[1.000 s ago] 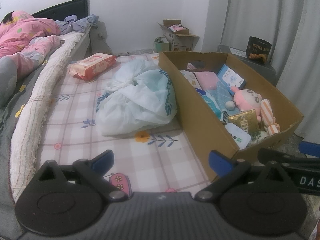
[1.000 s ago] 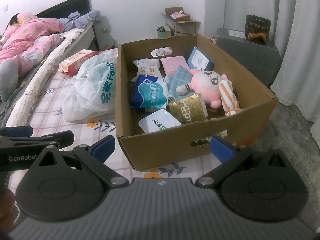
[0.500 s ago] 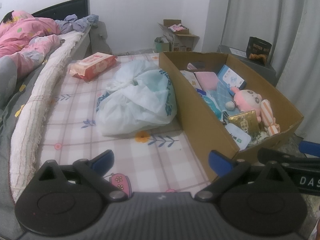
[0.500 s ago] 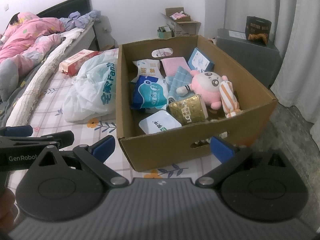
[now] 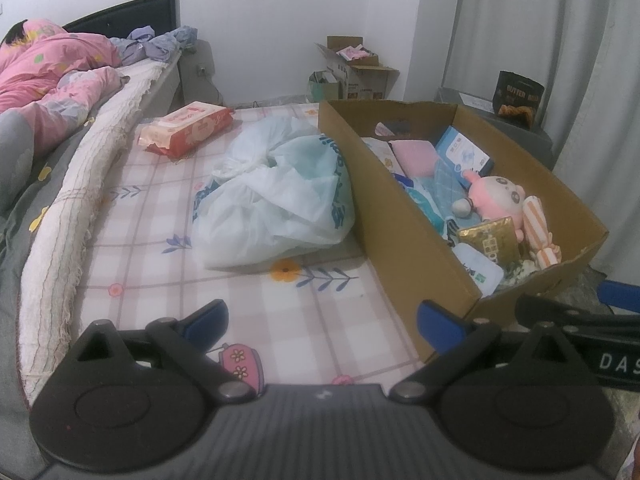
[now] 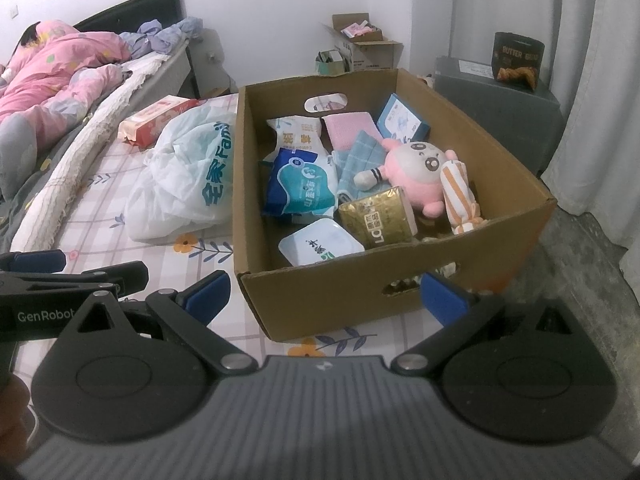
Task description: Organize soft objects
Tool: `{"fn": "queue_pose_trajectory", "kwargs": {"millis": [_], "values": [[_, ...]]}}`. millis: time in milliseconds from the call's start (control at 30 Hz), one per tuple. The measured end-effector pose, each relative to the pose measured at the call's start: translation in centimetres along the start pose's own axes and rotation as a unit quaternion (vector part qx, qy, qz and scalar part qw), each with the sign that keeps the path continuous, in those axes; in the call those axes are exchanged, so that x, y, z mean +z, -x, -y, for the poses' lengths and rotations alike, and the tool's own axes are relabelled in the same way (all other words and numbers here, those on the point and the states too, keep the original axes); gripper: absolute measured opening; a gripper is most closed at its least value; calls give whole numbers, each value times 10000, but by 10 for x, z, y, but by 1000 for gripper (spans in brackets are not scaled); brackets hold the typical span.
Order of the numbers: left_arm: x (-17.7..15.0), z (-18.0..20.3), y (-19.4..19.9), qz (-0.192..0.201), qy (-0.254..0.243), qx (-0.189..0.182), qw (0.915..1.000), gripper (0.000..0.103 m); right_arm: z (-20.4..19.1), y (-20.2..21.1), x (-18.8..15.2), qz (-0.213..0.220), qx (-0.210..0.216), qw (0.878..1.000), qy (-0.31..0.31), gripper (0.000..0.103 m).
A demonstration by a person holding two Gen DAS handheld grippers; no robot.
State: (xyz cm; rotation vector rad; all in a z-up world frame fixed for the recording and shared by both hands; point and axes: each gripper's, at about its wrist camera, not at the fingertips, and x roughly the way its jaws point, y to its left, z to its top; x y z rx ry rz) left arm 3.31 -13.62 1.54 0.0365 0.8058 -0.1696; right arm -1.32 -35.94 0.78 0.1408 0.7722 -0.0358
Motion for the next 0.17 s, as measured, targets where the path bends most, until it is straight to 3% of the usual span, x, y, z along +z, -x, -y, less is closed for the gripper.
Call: {"fn": "queue_pose_trajectory", "kwargs": {"millis": [167], "values": [[-2, 0, -1, -6, 2, 1, 10000, 101, 1, 0, 0, -4, 6, 10000, 3, 102]]}}
